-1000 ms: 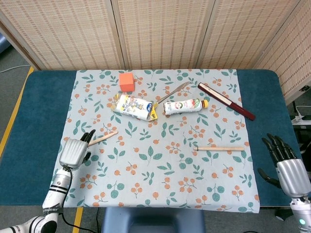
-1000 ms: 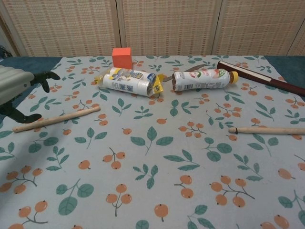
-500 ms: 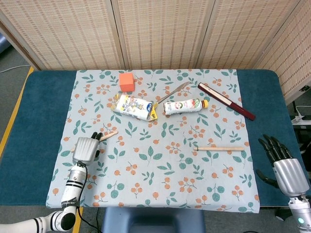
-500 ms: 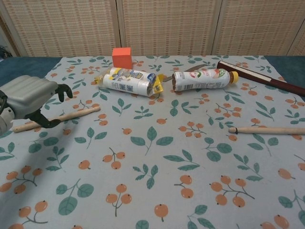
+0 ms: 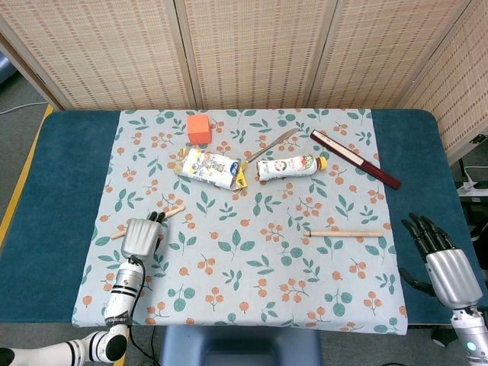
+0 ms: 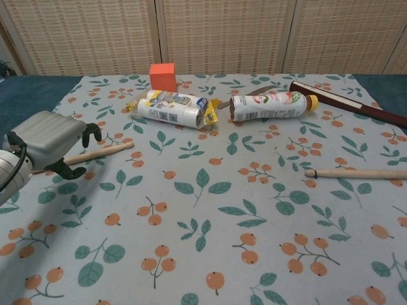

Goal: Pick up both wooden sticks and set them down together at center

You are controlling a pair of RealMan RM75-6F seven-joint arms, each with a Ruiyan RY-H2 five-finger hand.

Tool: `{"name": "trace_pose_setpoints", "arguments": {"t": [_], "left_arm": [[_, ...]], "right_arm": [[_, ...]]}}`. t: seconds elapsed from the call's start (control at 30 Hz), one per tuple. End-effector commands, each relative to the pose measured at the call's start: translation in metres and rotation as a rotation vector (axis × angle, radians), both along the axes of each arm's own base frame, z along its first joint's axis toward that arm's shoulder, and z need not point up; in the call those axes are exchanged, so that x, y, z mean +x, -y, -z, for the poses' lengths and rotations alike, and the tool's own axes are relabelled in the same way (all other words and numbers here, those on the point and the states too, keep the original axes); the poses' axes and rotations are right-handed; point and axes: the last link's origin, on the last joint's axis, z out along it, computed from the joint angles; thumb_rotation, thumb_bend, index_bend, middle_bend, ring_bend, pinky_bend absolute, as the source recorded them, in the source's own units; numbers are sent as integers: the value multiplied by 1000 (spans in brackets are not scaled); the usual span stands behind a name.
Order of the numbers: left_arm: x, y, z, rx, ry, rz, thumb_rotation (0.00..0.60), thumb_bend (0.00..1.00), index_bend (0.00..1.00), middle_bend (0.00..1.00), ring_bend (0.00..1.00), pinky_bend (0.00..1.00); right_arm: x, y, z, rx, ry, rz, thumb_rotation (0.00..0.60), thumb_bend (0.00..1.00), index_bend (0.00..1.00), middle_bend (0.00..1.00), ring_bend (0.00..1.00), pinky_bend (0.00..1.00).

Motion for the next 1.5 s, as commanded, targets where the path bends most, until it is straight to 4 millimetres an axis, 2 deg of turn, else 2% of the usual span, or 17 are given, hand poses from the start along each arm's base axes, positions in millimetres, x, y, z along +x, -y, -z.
{"name": "trace_pose_setpoints", "arguments": {"t": [0.03, 0.27, 0.6, 0.77, 1.1, 1.3, 1.5], "left_arm": [[-4, -3, 7, 15, -6, -2, 600, 305, 302, 379, 1000, 1000], [-16, -6, 12, 16, -32, -28, 600, 305, 337, 414, 1000, 1000], [-24, -9, 15, 30, -48, -7, 600, 319, 424, 501, 1000, 1000], [-22, -12, 13, 47, -36, -1, 600, 319, 418, 491, 1000, 1000], [-25, -22, 16, 46, -47, -11, 600, 318, 321, 438, 1000, 1000], [-33, -33, 15, 56, -44, -45, 600, 318, 321, 437, 1000, 1000], [-40, -34, 15, 49, -55, -61, 600, 319, 351, 459, 1000, 1000]], "right_arm": [[0, 0, 0, 6, 0, 3, 600, 144, 0, 0, 0, 164], [0, 1, 1, 18, 0, 10, 600, 144, 0, 0, 0, 164], [0, 2, 3, 35, -9, 17, 600, 144, 0, 0, 0, 164], [0, 2, 3, 36, -9, 18, 600, 144, 0, 0, 0, 164], [-1, 3, 4, 46, -14, 27, 600, 144, 0, 0, 0, 164], [-1, 4, 5, 53, -16, 32, 600, 145, 0, 0, 0, 164], [-1, 4, 5, 56, -17, 36, 600, 144, 0, 0, 0, 164]]}}
